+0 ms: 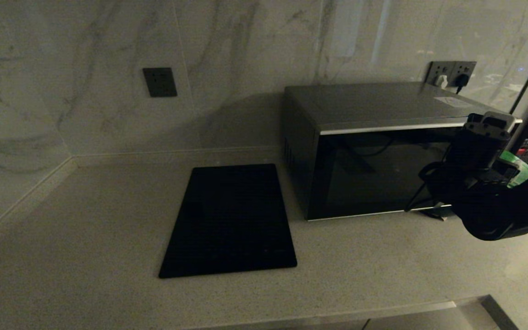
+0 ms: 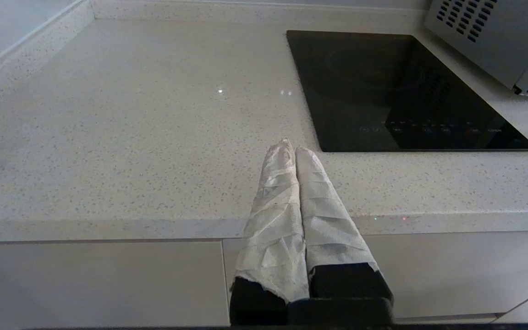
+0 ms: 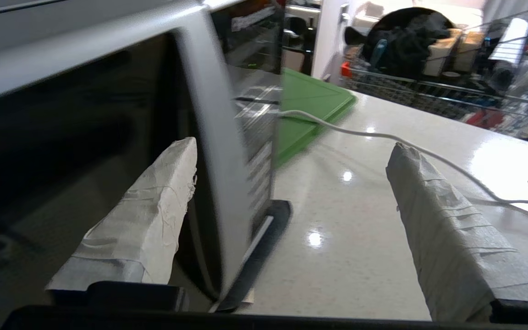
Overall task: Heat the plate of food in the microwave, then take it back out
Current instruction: Open the microwave oven
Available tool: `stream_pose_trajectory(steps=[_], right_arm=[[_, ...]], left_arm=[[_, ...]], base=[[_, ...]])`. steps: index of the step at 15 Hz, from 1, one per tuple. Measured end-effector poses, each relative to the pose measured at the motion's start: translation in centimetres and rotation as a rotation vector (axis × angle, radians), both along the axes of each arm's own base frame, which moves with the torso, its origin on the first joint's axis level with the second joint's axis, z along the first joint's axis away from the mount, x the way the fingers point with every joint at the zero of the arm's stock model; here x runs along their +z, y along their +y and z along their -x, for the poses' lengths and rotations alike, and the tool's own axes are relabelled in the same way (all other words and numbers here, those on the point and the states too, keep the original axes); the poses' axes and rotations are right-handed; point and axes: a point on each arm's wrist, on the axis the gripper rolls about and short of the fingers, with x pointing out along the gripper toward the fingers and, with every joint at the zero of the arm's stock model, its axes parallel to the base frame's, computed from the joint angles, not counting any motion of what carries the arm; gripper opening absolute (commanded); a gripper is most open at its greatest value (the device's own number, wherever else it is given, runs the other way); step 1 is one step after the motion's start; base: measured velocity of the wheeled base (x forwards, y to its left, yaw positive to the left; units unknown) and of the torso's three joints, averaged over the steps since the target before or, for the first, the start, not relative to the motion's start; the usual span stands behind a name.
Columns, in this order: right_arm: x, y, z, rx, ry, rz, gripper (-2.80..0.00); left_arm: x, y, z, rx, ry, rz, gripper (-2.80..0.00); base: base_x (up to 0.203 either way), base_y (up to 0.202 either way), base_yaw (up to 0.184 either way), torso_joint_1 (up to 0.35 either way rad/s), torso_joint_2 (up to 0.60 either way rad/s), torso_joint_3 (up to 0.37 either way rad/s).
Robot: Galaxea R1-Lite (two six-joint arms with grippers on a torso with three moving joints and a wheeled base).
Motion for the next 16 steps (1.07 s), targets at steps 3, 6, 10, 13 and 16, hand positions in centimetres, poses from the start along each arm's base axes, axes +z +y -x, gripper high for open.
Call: stream_pose_trajectory(steps=[3, 6, 10, 13, 16], right_arm=[[-1.3, 0.2, -0.8, 0.019, 0.017, -0.003, 0.00], [-3.2, 0.5, -1.6, 0.026, 0.042, -0.011, 0.00], [-4.5, 0.9, -2.5, 0.029, 0.064, -0.008, 0.00], [-5.4, 0.8, -2.7, 0.029, 0.087, -0.006, 0.00], [-6.1, 0.5, -2.5, 0.027, 0.106, -0.009, 0.00]], left_arm=[[0.0, 0.0, 0.0, 0.000, 0.000, 0.000, -2.80], [0.0, 0.0, 0.0, 0.000, 0.000, 0.000, -2.80], [0.0, 0.0, 0.0, 0.000, 0.000, 0.000, -2.80], [0.0, 0.0, 0.0, 0.000, 0.000, 0.000, -2.80], [0.0, 0.0, 0.0, 0.000, 0.000, 0.000, -2.80]], base=[[0.000, 0.000, 0.000, 0.000, 0.00, 0.000], [0.000, 0.000, 0.000, 0.000, 0.00, 0.000], [0.000, 0.000, 0.000, 0.000, 0.00, 0.000], [0.000, 0.000, 0.000, 0.000, 0.00, 0.000], [0.000, 0.000, 0.000, 0.000, 0.00, 0.000]])
